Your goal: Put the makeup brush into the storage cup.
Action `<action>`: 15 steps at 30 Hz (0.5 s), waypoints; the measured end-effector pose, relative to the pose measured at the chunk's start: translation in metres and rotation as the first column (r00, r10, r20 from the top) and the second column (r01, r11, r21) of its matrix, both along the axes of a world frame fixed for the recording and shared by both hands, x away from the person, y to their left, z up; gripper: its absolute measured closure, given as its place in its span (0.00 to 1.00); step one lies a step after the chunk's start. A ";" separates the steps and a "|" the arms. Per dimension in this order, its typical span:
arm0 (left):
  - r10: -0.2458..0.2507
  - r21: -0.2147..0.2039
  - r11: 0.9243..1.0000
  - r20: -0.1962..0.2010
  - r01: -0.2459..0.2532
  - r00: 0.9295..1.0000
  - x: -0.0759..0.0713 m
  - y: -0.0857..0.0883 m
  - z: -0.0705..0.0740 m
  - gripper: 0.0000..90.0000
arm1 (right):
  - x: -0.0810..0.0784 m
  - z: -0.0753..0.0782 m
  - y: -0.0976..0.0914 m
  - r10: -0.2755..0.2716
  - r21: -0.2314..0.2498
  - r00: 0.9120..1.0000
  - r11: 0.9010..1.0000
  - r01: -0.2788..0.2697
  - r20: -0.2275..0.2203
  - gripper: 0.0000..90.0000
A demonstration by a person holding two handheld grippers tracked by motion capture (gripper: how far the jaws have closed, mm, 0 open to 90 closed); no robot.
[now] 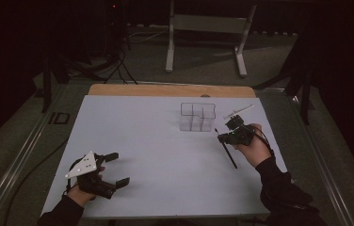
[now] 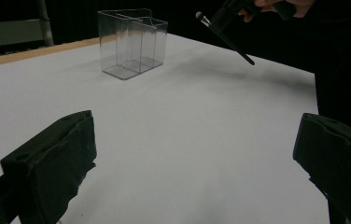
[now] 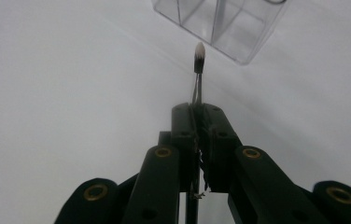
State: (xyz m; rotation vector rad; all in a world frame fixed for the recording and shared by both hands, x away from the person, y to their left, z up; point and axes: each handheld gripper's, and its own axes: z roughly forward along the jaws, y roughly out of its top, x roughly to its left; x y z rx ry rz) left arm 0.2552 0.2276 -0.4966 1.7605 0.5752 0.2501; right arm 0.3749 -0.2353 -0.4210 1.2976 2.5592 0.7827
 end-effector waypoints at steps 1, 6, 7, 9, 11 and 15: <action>0.000 -0.001 1.000 0.000 0.000 1.000 0.000 0.000 0.000 0.01 | -0.002 0.001 0.000 0.005 0.015 1.000 1.000 -0.005 0.017 0.94; -0.001 -0.002 1.000 0.000 0.001 1.000 0.000 0.000 0.000 0.01 | -0.010 0.009 -0.004 0.001 0.065 0.996 0.998 -0.007 0.088 0.94; -0.002 -0.002 1.000 0.000 0.002 1.000 0.000 0.000 0.000 0.01 | -0.011 0.011 -0.005 0.001 0.071 0.995 0.997 -0.009 0.104 0.94; -0.003 -0.003 1.000 -0.001 0.003 1.000 0.000 0.000 0.000 0.01 | -0.014 0.015 -0.006 -0.001 0.093 0.992 0.996 -0.010 0.122 0.94; -0.004 -0.002 1.000 0.000 0.004 1.000 0.000 0.000 0.000 0.01 | -0.016 0.019 -0.008 0.000 0.114 0.990 0.993 -0.016 0.142 0.94; -0.004 -0.004 1.000 -0.001 0.004 1.000 0.000 0.000 0.000 0.01 | -0.021 0.028 -0.010 -0.007 0.134 0.983 0.991 -0.018 0.186 0.94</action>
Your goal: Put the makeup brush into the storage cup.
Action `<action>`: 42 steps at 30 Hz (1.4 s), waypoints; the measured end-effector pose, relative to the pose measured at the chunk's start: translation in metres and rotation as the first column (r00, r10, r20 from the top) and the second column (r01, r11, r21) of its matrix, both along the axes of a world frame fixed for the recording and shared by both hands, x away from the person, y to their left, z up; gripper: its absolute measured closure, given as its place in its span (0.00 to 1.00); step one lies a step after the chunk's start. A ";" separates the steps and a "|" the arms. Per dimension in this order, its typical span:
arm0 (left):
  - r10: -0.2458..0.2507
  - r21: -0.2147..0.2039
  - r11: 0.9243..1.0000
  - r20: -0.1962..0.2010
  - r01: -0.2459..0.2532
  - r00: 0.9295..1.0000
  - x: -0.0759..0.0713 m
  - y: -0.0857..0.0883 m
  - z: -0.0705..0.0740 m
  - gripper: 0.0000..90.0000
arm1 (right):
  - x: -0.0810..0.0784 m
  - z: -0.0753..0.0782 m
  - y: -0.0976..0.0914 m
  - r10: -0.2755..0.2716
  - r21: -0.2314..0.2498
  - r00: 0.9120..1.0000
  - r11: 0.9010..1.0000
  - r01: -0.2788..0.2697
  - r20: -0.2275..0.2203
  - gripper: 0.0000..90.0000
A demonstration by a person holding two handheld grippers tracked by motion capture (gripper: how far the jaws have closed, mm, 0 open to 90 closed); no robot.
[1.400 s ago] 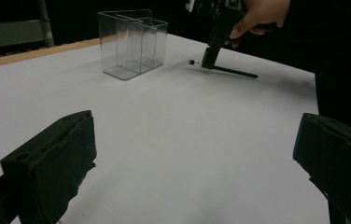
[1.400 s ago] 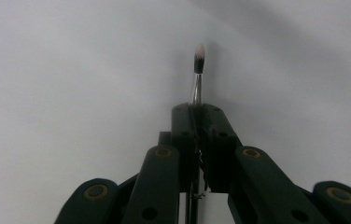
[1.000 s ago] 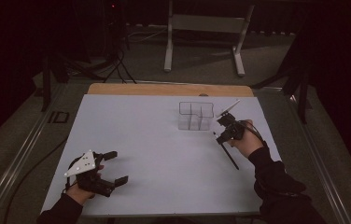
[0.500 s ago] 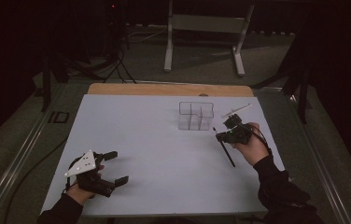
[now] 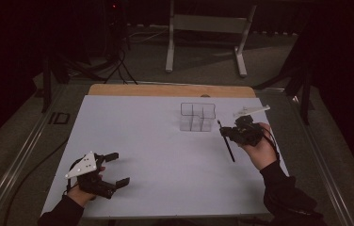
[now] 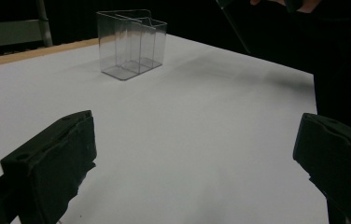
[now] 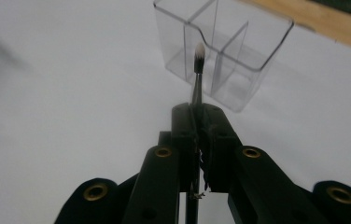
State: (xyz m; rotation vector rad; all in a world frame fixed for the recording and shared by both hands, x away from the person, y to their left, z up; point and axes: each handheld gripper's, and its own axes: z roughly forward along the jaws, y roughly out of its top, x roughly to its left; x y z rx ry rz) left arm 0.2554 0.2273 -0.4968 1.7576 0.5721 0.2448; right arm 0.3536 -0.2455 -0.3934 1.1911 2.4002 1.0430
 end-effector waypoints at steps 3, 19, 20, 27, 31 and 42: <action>0.000 0.000 1.000 0.000 0.000 1.000 0.000 0.000 0.000 0.01 | -0.004 0.007 0.000 0.005 0.029 0.999 1.000 -0.006 0.034 0.94; 0.000 -0.004 1.000 0.002 0.000 1.000 0.001 0.000 0.000 0.01 | -0.021 0.049 -0.006 -0.049 0.168 0.964 0.986 0.004 0.263 0.94; 0.000 -0.006 1.000 0.001 0.000 1.000 0.001 0.000 0.000 0.01 | -0.021 0.050 -0.006 -0.053 0.173 0.959 0.985 0.005 0.277 0.94; -0.009 -0.009 1.000 -0.005 0.009 1.000 0.005 0.001 -0.003 0.01 | -0.024 0.062 -0.006 -0.070 0.233 0.936 0.973 -0.013 0.345 0.94; -0.006 -0.015 1.000 -0.005 0.006 1.000 0.005 0.002 -0.002 0.01 | -0.022 0.069 -0.004 -0.075 0.254 0.923 0.967 -0.026 0.376 0.94; 0.003 -0.006 1.000 -0.002 -0.003 1.000 0.001 0.002 -0.001 0.01 | -0.006 0.080 0.006 -0.097 0.309 0.898 0.950 -0.044 0.429 0.94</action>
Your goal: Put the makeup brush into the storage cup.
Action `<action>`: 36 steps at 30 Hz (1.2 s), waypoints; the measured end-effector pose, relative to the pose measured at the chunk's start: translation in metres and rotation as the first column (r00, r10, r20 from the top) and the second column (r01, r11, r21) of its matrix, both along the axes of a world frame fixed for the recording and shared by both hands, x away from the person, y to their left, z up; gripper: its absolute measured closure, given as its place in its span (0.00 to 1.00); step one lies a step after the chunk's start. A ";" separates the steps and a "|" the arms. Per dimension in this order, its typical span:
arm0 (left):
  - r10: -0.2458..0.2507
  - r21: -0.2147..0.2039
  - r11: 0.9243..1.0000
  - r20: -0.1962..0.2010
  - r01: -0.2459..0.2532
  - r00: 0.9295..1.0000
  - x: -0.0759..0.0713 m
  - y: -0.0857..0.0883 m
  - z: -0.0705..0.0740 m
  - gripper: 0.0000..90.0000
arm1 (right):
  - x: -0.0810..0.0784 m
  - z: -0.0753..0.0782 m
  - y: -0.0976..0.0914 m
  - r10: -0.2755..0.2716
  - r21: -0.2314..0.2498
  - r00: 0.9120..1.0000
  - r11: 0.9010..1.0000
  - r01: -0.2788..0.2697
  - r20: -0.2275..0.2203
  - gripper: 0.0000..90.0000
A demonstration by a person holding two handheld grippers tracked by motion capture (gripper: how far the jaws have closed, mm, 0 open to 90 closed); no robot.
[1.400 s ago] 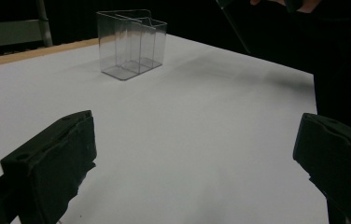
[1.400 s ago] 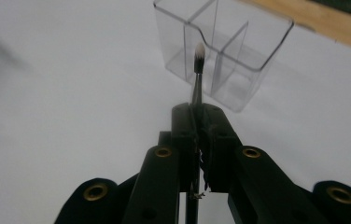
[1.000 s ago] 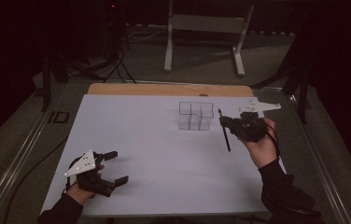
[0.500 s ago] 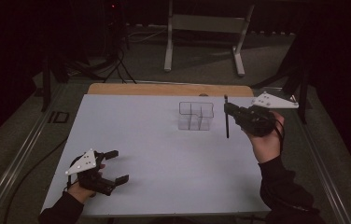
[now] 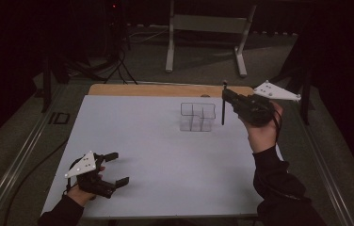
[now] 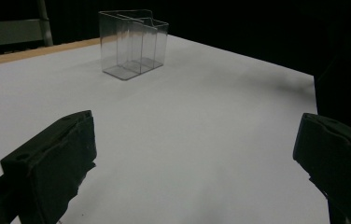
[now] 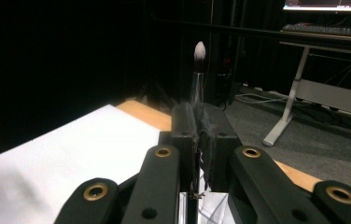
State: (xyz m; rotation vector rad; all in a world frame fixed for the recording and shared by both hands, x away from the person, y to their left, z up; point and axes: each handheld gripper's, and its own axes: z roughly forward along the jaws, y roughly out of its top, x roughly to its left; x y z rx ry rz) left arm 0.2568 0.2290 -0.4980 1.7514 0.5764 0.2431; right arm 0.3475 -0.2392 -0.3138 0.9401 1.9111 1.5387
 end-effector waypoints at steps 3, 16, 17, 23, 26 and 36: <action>0.001 0.003 1.000 0.000 -0.001 1.000 -0.001 0.000 0.000 0.01 | 0.005 0.000 0.002 -0.002 0.009 1.000 1.000 0.002 0.001 0.94; 0.000 -0.002 1.000 0.000 0.000 1.000 -0.002 0.000 0.000 0.01 | 0.033 -0.008 0.009 -0.020 0.053 0.999 0.998 0.018 0.028 0.94; 0.001 -0.002 1.000 0.000 -0.001 1.000 -0.002 0.000 0.000 0.01 | 0.035 -0.008 0.009 -0.025 0.056 0.999 0.998 0.023 0.033 0.94; 0.003 -0.012 1.000 0.000 -0.002 1.000 -0.002 0.000 0.000 0.01 | 0.045 -0.010 0.015 -0.020 0.055 0.998 0.998 0.017 0.059 0.94; 0.002 -0.012 1.000 0.001 -0.002 1.000 -0.002 0.000 0.000 0.01 | 0.049 -0.012 0.017 -0.018 0.062 0.997 0.998 0.014 0.075 0.94; 0.002 -0.016 1.000 0.000 -0.002 1.000 -0.002 0.001 0.001 0.01 | 0.066 -0.020 0.025 -0.034 0.096 0.997 0.995 0.027 0.070 0.94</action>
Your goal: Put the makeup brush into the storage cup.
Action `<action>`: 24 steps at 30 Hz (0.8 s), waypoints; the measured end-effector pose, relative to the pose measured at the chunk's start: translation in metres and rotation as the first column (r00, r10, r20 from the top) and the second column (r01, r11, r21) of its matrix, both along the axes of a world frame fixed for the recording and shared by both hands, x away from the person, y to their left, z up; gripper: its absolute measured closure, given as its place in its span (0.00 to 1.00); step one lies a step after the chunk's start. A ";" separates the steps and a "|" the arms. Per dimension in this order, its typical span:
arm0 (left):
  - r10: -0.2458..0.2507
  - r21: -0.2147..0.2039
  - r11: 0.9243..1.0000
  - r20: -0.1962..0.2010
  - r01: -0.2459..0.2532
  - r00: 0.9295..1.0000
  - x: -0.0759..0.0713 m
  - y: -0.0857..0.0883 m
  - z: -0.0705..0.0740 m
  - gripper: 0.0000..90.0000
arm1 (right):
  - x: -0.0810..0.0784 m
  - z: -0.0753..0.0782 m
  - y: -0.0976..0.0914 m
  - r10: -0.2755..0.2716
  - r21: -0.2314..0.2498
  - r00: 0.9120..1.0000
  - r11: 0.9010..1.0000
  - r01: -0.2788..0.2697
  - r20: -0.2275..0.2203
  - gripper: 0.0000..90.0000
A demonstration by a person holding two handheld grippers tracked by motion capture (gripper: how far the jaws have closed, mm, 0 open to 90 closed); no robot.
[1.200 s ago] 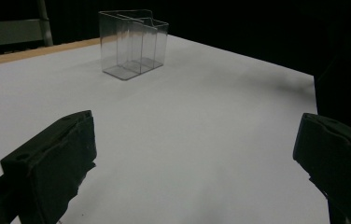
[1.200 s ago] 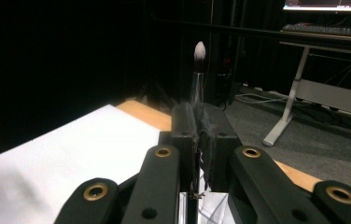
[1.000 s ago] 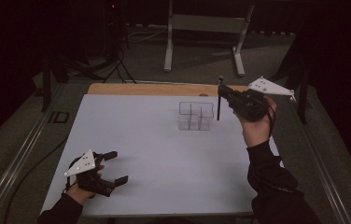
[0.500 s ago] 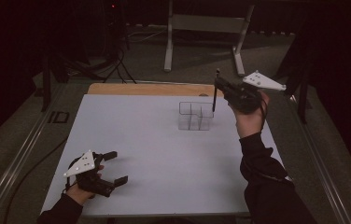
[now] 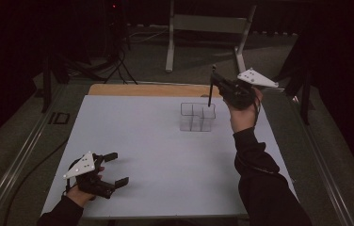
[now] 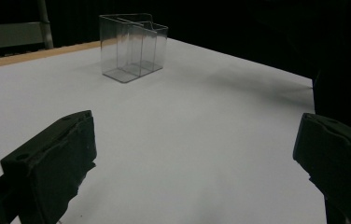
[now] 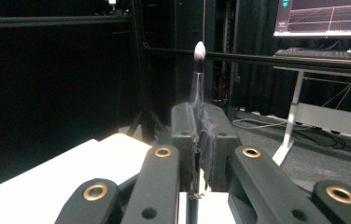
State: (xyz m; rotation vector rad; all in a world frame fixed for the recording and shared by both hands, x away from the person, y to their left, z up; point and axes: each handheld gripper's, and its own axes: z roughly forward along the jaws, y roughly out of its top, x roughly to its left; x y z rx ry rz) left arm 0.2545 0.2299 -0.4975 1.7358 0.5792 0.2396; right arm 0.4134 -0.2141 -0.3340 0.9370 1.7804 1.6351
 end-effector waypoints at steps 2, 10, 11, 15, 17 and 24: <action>0.001 -0.001 1.000 0.000 -0.001 1.000 0.000 0.000 0.000 0.01 | 0.003 -0.002 0.002 -0.008 0.011 1.000 1.000 0.008 -0.001 0.94; 0.000 -0.002 1.000 0.002 0.000 1.000 0.000 0.000 0.000 0.01 | 0.014 -0.016 0.009 -0.028 0.052 0.999 0.998 0.030 -0.029 0.94; 0.001 -0.005 1.000 0.001 -0.001 1.000 0.000 0.000 0.000 0.01 | 0.015 -0.018 0.010 -0.031 0.048 0.999 0.998 0.033 -0.033 0.94; -0.002 -0.002 1.000 0.001 0.002 1.000 0.000 0.000 0.000 0.01 | 0.019 -0.024 0.012 -0.026 0.063 0.998 0.998 0.029 -0.048 0.94; -0.002 -0.002 1.000 0.003 0.002 1.000 0.000 0.000 0.000 0.01 | 0.022 -0.030 0.014 -0.032 0.061 0.998 0.997 0.035 -0.052 0.94; -0.003 -0.003 1.000 0.003 0.003 1.000 0.000 0.001 0.000 0.01 | 0.032 -0.046 0.017 -0.031 0.055 0.998 0.998 0.034 -0.060 0.94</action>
